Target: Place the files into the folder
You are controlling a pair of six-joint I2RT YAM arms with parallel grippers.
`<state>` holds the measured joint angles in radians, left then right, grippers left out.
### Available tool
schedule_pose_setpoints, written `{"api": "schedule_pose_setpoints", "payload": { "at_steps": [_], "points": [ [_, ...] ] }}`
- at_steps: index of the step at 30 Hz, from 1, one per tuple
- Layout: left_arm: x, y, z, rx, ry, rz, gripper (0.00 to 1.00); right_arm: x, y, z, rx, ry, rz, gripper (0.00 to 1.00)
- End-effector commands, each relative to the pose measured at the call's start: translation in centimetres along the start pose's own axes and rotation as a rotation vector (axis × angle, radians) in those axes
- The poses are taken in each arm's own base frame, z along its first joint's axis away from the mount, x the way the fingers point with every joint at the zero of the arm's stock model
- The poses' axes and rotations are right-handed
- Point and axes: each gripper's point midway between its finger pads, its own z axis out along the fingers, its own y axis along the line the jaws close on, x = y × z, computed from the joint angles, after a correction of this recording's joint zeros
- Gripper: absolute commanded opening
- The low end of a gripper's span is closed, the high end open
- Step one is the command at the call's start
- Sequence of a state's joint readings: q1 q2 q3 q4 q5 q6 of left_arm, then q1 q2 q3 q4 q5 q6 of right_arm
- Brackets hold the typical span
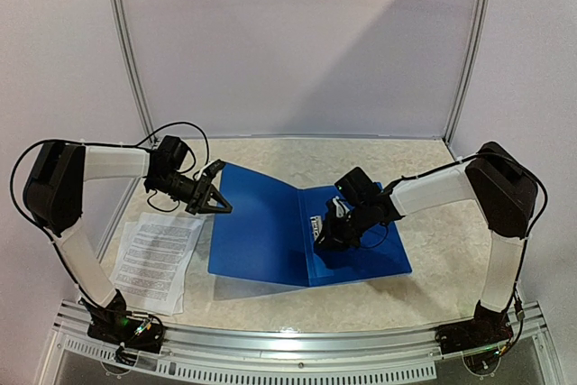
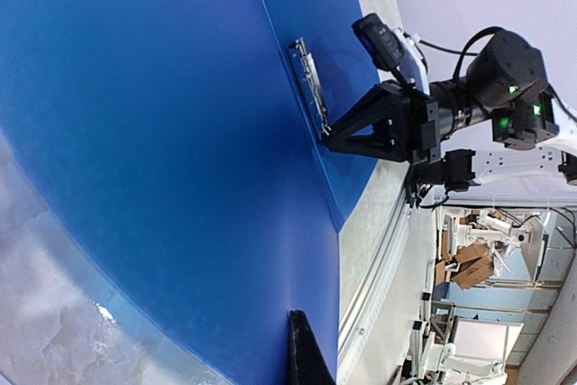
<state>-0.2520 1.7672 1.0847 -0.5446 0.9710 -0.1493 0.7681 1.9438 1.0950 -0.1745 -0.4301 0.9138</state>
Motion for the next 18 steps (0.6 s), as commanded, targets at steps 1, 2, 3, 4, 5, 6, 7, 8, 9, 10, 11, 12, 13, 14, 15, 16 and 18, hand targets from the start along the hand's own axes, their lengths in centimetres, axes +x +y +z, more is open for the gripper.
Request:
{"api": "schedule_pose_setpoints", "payload": {
  "at_steps": [1, 2, 3, 4, 5, 6, 7, 8, 9, 10, 11, 12, 13, 14, 15, 16, 18],
  "points": [
    [-0.7, 0.3, -0.8, -0.042, -0.033, 0.058, 0.00, 0.5, -1.2, -0.2, 0.010, 0.010, 0.030, 0.12],
    [-0.7, 0.4, -0.8, -0.043, -0.032, 0.059, 0.00, 0.5, -1.1, -0.3, 0.001, 0.007, 0.038, 0.12],
    [-0.7, 0.3, -0.8, -0.041, -0.032, 0.059, 0.00, 0.4, -1.0, -0.4, -0.002, 0.003, 0.041, 0.12],
    [-0.7, 0.4, -0.8, -0.042, -0.033, 0.059, 0.00, 0.3, -1.0, -0.4, -0.001, -0.003, 0.042, 0.12],
    [-0.7, 0.4, -0.8, -0.041, -0.033, 0.059, 0.00, 0.2, -0.9, -0.6, -0.003, -0.006, 0.041, 0.12],
    [-0.7, 0.4, -0.8, -0.041, -0.031, 0.057, 0.00, 0.2, -0.9, -0.6, -0.005, -0.007, 0.042, 0.12],
    [-0.7, 0.4, -0.8, -0.040, -0.031, 0.058, 0.00, 0.1, -0.8, -0.6, -0.011, -0.007, 0.039, 0.11],
    [-0.7, 0.4, -0.8, -0.041, -0.031, 0.057, 0.00, 0.2, -0.9, -0.6, -0.011, -0.005, 0.041, 0.10],
    [-0.7, 0.4, -0.8, -0.040, -0.030, 0.059, 0.00, 0.2, -1.1, -0.6, -0.010, -0.005, 0.047, 0.08],
    [-0.7, 0.4, -0.8, -0.040, -0.030, 0.058, 0.00, 0.2, -1.4, -0.6, -0.006, -0.006, 0.055, 0.06],
    [-0.7, 0.5, -0.8, -0.041, -0.029, 0.057, 0.00, 0.2, -1.8, -0.6, 0.001, -0.006, 0.066, 0.04],
    [-0.7, 0.5, -0.9, -0.041, -0.031, 0.057, 0.00, 0.3, -2.3, -0.5, 0.011, -0.003, 0.076, 0.02],
    [-0.7, 0.6, -0.9, -0.045, -0.031, 0.055, 0.00, 0.4, -2.9, -0.4, 0.022, -0.002, 0.087, 0.00],
    [-0.8, 0.8, -1.0, -0.050, -0.032, 0.052, 0.00, 0.6, -3.6, -0.3, 0.031, -0.003, 0.101, 0.00],
    [-0.8, 1.0, -1.1, -0.054, -0.032, 0.050, 0.00, 0.7, -4.4, -0.2, 0.040, -0.007, 0.116, 0.00],
    [-0.7, 1.2, -1.1, -0.057, -0.029, 0.046, 0.00, 0.8, -5.0, -0.2, 0.050, -0.012, 0.134, 0.00],
    [-0.6, 1.3, -1.1, -0.057, -0.021, 0.043, 0.00, 1.0, -6.0, 0.1, 0.068, -0.013, 0.154, 0.00]
  ]
}}
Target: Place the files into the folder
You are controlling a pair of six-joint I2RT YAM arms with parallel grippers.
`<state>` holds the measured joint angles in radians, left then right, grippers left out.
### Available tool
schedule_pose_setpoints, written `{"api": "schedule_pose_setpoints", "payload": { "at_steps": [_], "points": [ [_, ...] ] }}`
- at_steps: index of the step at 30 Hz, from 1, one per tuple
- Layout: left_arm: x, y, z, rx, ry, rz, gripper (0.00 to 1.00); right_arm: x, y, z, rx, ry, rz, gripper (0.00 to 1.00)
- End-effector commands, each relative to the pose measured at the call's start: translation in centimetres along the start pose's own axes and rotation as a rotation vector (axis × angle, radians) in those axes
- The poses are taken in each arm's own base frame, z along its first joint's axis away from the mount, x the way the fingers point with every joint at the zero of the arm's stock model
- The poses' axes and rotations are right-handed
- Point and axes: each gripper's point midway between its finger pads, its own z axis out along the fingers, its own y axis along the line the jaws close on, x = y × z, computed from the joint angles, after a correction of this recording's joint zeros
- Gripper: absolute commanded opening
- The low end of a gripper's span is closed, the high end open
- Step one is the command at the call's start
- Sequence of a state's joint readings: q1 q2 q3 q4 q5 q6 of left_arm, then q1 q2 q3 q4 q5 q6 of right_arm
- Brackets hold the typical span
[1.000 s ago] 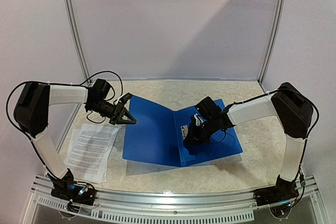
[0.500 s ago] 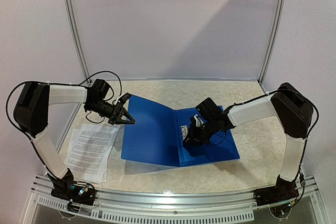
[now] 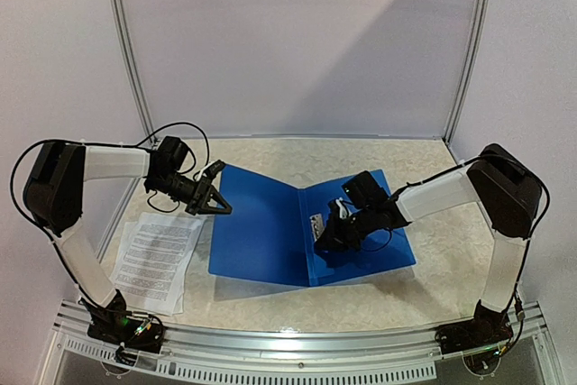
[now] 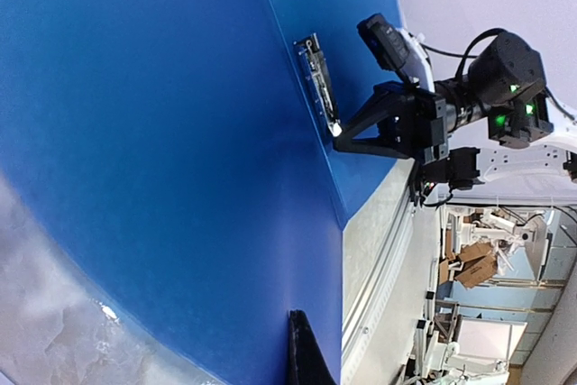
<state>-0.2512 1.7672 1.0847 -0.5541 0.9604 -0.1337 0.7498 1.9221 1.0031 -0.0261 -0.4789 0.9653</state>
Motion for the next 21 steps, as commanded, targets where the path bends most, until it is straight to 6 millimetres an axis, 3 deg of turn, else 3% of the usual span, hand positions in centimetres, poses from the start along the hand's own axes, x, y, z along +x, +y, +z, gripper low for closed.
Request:
{"api": "schedule_pose_setpoints", "payload": {
  "at_steps": [1, 5, 9, 17, 21],
  "points": [
    [-0.7, 1.1, -1.0, -0.043, -0.023, 0.033, 0.00, 0.9, -6.6, 0.0, 0.167, 0.000, 0.130, 0.00],
    [-0.6, 0.8, -1.0, -0.031, -0.017, 0.037, 0.00, 1.1, -8.2, 0.7, 0.205, 0.004, 0.155, 0.00],
    [-0.8, 0.6, -1.3, -0.045, -0.019, 0.061, 0.00, 1.0, -10.5, -0.3, 0.245, -0.032, 0.201, 0.00],
    [-0.7, 0.7, -1.4, -0.054, -0.014, 0.068, 0.00, 1.2, -12.5, 0.3, 0.283, -0.029, 0.224, 0.00],
    [-0.8, 0.9, -1.5, -0.073, -0.017, 0.079, 0.00, 0.6, -12.3, -0.6, 0.291, -0.053, 0.224, 0.00]
  ]
}}
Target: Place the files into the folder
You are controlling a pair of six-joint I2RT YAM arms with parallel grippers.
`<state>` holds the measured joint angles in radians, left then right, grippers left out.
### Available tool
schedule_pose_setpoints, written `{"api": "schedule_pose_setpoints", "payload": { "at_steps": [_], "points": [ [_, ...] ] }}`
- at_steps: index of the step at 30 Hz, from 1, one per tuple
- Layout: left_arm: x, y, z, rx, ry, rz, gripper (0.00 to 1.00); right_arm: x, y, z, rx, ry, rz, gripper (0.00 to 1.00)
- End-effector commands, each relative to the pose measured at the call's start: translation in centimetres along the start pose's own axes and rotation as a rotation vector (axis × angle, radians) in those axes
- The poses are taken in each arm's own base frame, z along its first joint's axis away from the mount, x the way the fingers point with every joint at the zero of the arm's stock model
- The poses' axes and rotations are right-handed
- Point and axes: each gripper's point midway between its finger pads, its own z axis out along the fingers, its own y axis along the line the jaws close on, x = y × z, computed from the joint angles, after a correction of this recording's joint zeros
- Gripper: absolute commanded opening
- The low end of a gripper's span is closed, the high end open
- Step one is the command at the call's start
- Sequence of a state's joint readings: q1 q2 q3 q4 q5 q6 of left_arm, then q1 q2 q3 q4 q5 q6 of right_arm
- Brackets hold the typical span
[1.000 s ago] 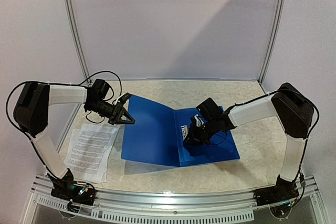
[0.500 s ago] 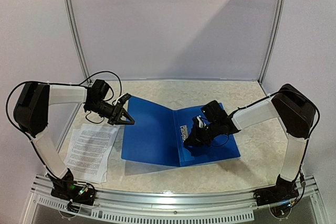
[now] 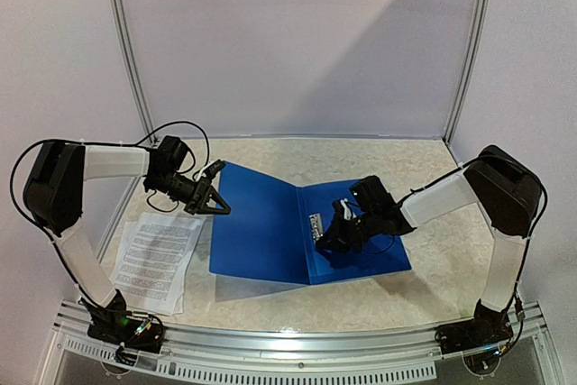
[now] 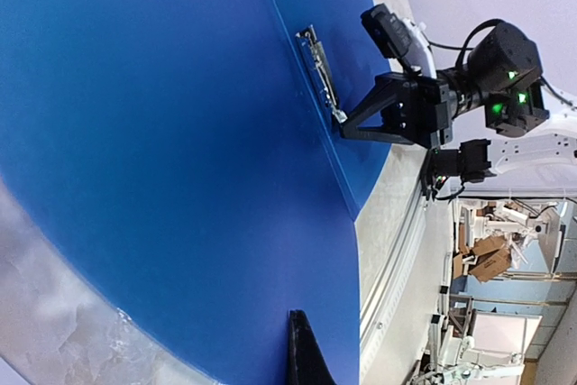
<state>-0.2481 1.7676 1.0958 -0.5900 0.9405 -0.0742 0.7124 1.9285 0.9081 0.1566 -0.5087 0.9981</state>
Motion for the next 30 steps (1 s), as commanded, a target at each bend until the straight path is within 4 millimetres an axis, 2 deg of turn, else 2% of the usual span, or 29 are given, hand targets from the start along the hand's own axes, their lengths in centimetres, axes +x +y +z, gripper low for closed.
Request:
{"api": "schedule_pose_setpoints", "payload": {
  "at_steps": [1, 5, 7, 14, 19, 24, 27, 29, 30],
  "points": [
    [-0.9, 0.7, -1.3, -0.054, -0.028, 0.042, 0.00, 1.0, -10.8, -1.7, 0.367, -0.027, 0.187, 0.00],
    [-0.9, 1.0, -1.4, -0.072, -0.024, 0.042, 0.00, -0.2, -8.7, -2.9, 0.358, -0.057, 0.143, 0.00],
    [-0.9, 1.0, -1.4, -0.075, -0.024, 0.046, 0.00, -0.4, -8.6, -3.1, 0.366, -0.062, 0.127, 0.00],
    [-0.8, 1.2, -1.3, -0.078, -0.020, 0.042, 0.00, 1.0, -12.2, -1.4, 0.414, -0.029, 0.184, 0.00],
    [-0.8, 1.3, -1.2, -0.076, -0.017, 0.041, 0.00, 1.3, -14.3, -1.9, 0.521, -0.024, 0.166, 0.00],
    [-0.6, 1.4, -0.9, -0.061, -0.004, 0.024, 0.00, 1.5, -15.1, -0.9, 0.521, -0.008, 0.177, 0.00],
    [-0.7, 1.3, -0.9, -0.060, -0.005, 0.028, 0.00, 2.2, -16.5, -1.4, 0.576, -0.002, 0.188, 0.00],
    [-0.7, 1.5, -1.0, -0.073, -0.003, 0.033, 0.00, 2.2, -16.0, -1.9, 0.561, -0.006, 0.182, 0.00],
    [-0.7, 1.6, -1.2, -0.083, -0.006, 0.035, 0.00, 1.7, -14.7, -2.2, 0.530, -0.017, 0.170, 0.00]
  ]
}}
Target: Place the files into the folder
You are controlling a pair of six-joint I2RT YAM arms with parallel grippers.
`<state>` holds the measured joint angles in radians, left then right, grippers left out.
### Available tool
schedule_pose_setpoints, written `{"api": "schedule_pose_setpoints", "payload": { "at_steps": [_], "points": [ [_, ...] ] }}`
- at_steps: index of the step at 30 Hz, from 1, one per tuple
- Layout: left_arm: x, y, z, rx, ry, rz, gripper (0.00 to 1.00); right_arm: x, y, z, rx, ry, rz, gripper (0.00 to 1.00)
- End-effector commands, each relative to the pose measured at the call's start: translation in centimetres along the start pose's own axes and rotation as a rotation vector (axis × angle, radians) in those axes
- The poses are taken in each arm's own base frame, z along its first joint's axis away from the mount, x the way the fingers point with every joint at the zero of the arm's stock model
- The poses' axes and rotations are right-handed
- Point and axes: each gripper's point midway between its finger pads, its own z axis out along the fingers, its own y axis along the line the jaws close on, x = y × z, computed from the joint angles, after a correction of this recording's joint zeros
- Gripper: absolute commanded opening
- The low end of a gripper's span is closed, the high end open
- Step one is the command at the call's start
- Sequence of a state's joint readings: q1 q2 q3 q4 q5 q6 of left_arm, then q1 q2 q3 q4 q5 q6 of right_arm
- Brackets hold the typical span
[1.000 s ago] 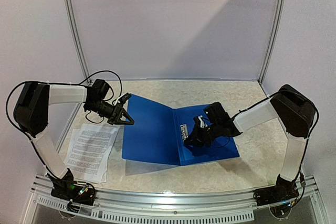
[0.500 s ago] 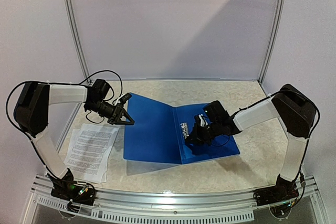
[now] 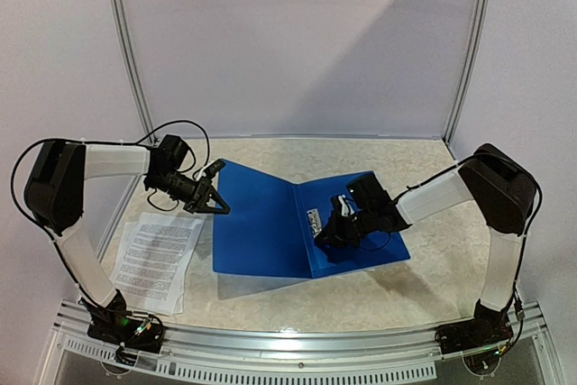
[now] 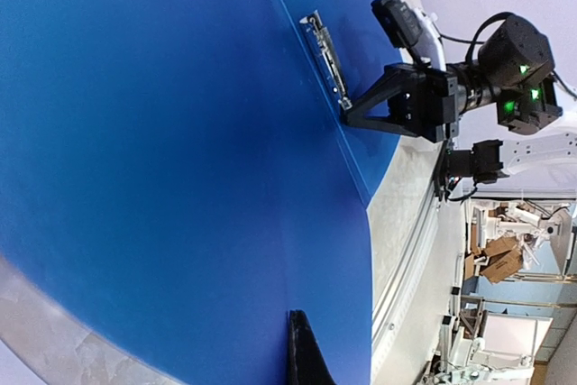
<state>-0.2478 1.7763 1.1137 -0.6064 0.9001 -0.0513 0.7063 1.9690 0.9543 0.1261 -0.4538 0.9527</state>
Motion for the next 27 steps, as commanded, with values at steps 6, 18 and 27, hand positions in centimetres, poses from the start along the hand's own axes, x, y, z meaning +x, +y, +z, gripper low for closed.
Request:
{"api": "schedule_pose_setpoints", "payload": {
  "at_steps": [6, 18, 27],
  "points": [
    [-0.5, 1.5, -1.2, -0.083, -0.007, 0.016, 0.00, -0.2, -6.4, -4.5, 0.367, -0.007, 0.075, 0.00],
    [-0.5, 1.2, -1.2, -0.082, -0.002, 0.055, 0.00, -1.8, -0.9, -4.9, 0.187, -0.025, 0.066, 0.00],
    [-0.2, 0.6, -0.7, -0.073, 0.020, 0.074, 0.00, -0.6, -7.0, -2.8, 0.340, -0.020, 0.120, 0.01]
  ]
}}
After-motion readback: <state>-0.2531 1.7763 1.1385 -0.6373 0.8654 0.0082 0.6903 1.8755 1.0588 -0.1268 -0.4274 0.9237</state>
